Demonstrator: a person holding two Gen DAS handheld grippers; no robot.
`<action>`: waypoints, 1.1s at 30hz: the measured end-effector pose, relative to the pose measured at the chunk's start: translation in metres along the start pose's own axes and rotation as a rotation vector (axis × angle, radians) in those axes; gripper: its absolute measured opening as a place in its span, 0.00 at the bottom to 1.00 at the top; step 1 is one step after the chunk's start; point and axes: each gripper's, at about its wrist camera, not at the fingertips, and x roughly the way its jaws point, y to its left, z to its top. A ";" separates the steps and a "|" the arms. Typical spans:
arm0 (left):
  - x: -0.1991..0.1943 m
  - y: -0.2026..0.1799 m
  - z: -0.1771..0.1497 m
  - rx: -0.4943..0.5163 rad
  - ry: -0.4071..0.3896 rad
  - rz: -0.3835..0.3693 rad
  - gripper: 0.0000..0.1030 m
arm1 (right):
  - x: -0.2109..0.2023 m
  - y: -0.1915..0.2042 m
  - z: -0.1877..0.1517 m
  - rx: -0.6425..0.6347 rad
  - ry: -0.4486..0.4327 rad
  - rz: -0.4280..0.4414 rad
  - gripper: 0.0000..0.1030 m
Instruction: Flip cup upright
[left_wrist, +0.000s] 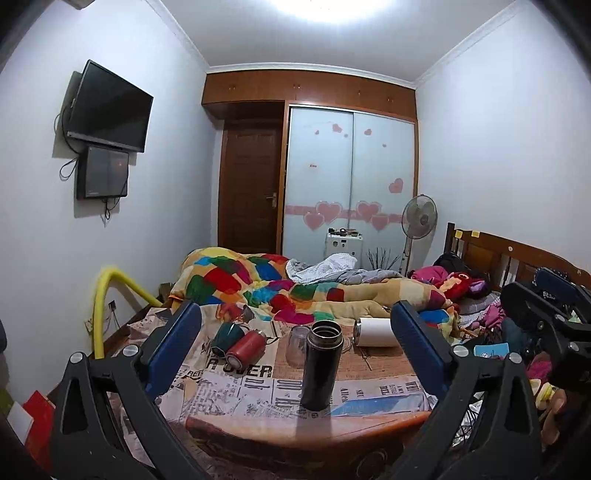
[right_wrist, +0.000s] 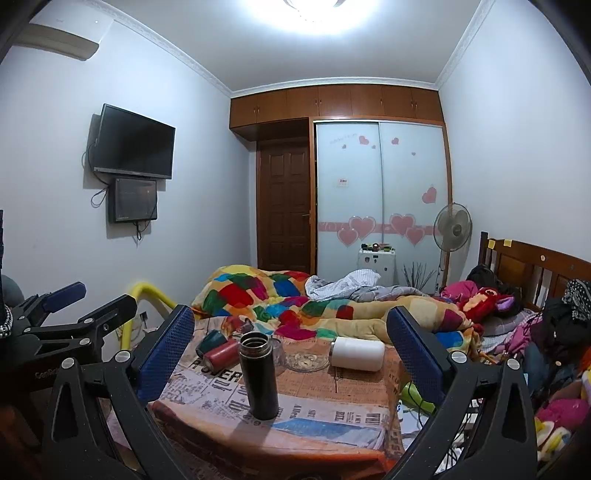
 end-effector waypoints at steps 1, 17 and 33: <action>0.000 0.001 0.000 -0.001 0.000 0.004 1.00 | 0.001 0.000 0.000 0.000 0.002 0.000 1.00; 0.000 -0.001 0.002 0.005 -0.003 0.004 1.00 | 0.000 -0.002 -0.001 0.009 0.020 0.001 1.00; 0.000 -0.005 0.003 0.015 -0.006 -0.003 1.00 | 0.000 -0.002 0.000 0.009 0.020 0.002 1.00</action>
